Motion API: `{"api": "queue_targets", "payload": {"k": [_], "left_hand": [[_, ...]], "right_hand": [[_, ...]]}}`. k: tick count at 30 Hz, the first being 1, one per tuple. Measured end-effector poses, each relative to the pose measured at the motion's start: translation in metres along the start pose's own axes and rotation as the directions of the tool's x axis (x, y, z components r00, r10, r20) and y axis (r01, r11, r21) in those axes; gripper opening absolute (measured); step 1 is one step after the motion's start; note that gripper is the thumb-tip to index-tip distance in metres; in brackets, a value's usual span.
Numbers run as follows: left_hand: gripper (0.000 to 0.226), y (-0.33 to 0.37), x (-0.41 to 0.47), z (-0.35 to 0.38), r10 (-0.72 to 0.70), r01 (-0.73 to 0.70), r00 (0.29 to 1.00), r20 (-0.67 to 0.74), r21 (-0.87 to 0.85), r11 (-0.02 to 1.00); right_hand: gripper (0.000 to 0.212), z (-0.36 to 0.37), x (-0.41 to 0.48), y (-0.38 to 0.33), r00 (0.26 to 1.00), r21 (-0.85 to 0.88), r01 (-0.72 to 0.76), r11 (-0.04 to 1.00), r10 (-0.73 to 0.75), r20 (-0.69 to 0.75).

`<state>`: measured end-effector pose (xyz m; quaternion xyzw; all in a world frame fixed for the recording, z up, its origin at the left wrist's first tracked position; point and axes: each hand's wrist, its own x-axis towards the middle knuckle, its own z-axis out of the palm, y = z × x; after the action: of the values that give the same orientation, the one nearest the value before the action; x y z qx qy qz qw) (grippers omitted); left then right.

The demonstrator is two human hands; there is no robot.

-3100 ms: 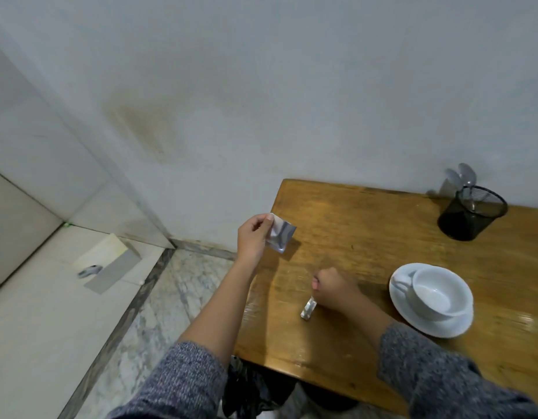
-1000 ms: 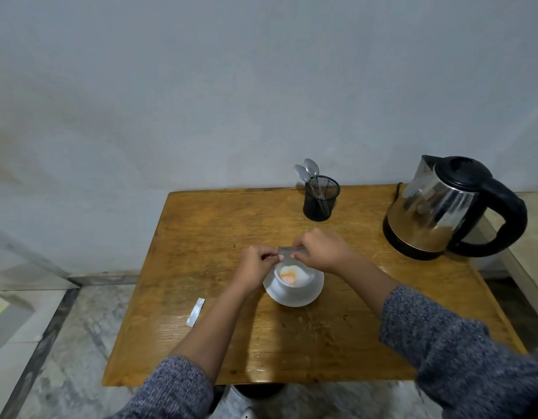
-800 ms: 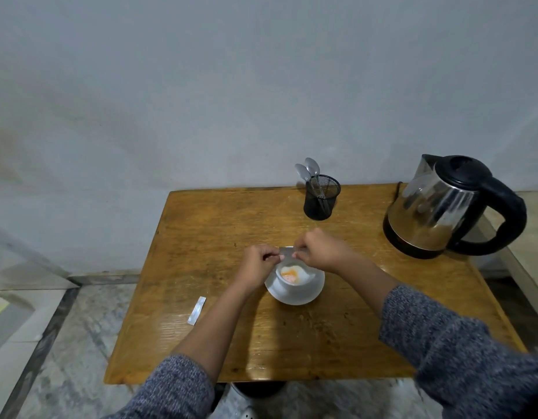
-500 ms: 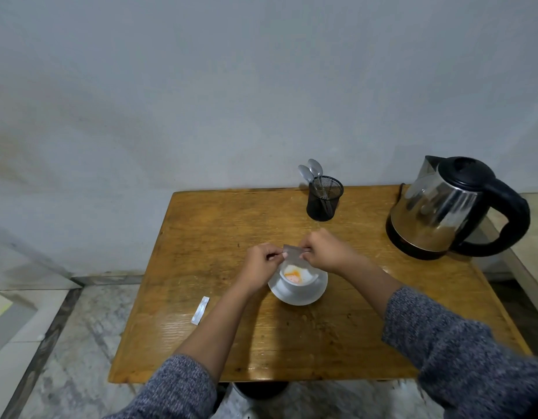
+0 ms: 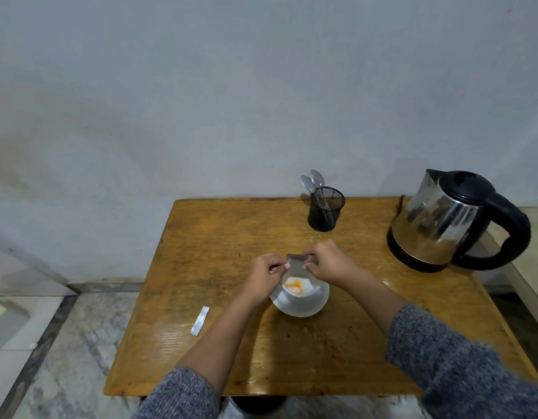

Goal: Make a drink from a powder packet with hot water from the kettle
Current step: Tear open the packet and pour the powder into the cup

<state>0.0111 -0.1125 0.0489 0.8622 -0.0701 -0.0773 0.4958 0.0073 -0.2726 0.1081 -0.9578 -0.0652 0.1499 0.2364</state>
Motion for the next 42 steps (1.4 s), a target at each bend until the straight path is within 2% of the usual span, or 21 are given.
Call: {"api": "queue_targets", "payload": {"k": [7,15,16,19,22,23,27,30,34,38,42], "left_hand": [[0.014,0.003,-0.002,-0.002,-0.031,0.031,0.999,0.012,-0.027,0.999],[0.014,-0.002,-0.008,-0.021,-0.056,0.056,0.998,0.008,-0.071,0.996],[0.014,-0.006,-0.01,-0.028,-0.07,0.069,0.998,-0.008,-0.091,0.994],[0.015,-0.012,-0.015,-0.037,-0.096,0.082,0.994,-0.051,-0.221,0.972],[0.016,-0.017,-0.023,-0.039,-0.138,0.102,0.983,-0.118,-0.274,0.956],[0.014,-0.02,-0.027,-0.039,-0.152,0.106,0.978,-0.142,-0.284,0.953],[0.007,-0.051,-0.05,-0.062,-0.253,0.173,0.937,-0.242,-0.309,0.935],[0.007,-0.075,-0.072,-0.073,-0.368,0.299,0.889,-0.272,-0.265,0.917],[0.018,-0.094,-0.096,-0.076,-0.471,0.444,0.833,-0.29,-0.159,0.882],[0.02,-0.103,-0.107,-0.078,-0.45,0.464,0.837,-0.311,-0.032,0.885],[0.016,-0.107,-0.11,-0.077,-0.429,0.463,0.844,-0.322,0.032,0.886]], "right_hand": [[0.016,0.0,-0.002,0.0,0.999,0.034,-0.009,0.999,0.01,-0.042],[0.01,0.006,0.005,-0.013,0.998,0.053,0.018,0.998,-0.015,-0.055],[0.005,0.009,0.008,-0.019,0.998,0.07,0.031,0.997,-0.027,-0.063],[0.013,0.014,0.01,-0.027,0.996,0.218,0.021,0.976,-0.001,-0.092],[0.045,0.024,0.01,-0.033,0.992,0.347,-0.009,0.938,0.052,-0.115],[0.049,0.028,0.01,-0.035,0.989,0.379,-0.011,0.925,0.067,-0.134],[0.032,0.063,0.024,-0.066,0.992,0.412,0.026,0.911,0.028,-0.124],[0.02,0.098,0.032,-0.087,0.996,0.375,0.052,0.926,-0.022,-0.084],[0.015,0.144,0.034,-0.1,0.998,0.26,0.054,0.964,-0.062,0.024],[0.008,0.171,0.034,-0.1,0.989,0.217,0.116,0.969,-0.134,0.068],[0.017,0.183,0.033,-0.102,0.987,0.199,0.137,0.97,-0.151,0.056]]}}
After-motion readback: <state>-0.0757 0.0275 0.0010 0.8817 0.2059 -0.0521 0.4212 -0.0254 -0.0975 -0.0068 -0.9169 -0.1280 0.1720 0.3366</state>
